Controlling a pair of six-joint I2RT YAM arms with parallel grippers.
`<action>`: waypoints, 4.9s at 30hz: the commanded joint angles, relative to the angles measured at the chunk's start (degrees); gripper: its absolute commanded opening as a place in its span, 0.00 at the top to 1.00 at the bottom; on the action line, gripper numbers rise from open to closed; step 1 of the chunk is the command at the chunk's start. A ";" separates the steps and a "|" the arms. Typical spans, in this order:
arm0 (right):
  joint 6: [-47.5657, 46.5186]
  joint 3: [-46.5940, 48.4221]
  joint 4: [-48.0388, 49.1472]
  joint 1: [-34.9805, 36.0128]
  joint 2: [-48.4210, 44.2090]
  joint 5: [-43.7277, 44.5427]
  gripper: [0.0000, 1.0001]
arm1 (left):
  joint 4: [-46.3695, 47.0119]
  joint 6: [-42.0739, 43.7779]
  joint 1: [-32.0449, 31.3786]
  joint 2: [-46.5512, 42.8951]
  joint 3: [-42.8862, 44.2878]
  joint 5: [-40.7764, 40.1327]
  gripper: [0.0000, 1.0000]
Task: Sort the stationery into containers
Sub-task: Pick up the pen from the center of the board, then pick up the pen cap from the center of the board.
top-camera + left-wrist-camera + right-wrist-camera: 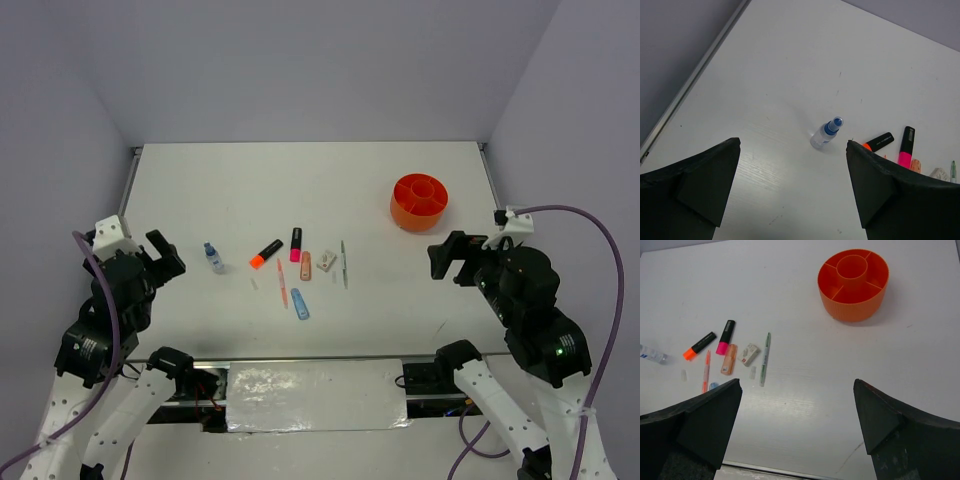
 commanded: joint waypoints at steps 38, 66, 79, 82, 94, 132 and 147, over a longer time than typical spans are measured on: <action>12.15 -3.25 23.40 18.83 55.06 1.88 0.31 | 3.30 1.61 0.02 6.33 -0.50 4.68 0.01; 12.15 -0.34 26.57 19.18 73.88 2.23 0.62 | 4.27 2.58 0.02 7.91 -0.86 7.84 0.01; 12.76 -8.68 29.21 18.91 67.04 3.10 1.00 | 4.62 3.02 -0.15 7.82 -0.77 9.07 0.01; 13.38 -9.74 27.89 18.74 57.58 4.86 1.00 | 4.70 3.63 -0.76 7.38 -0.33 10.39 0.01; 10.13 -11.86 20.43 19.18 26.08 3.03 1.00 | 3.12 -17.24 -15.32 22.04 6.09 16.32 0.01; 6.52 -15.98 17.43 19.35 17.20 -4.27 1.00 | 11.47 -37.75 -16.41 61.08 -1.99 9.07 0.40; 6.35 -16.69 17.95 19.35 17.46 -5.41 1.00 | 16.39 -37.06 -16.32 65.65 -5.60 12.24 0.59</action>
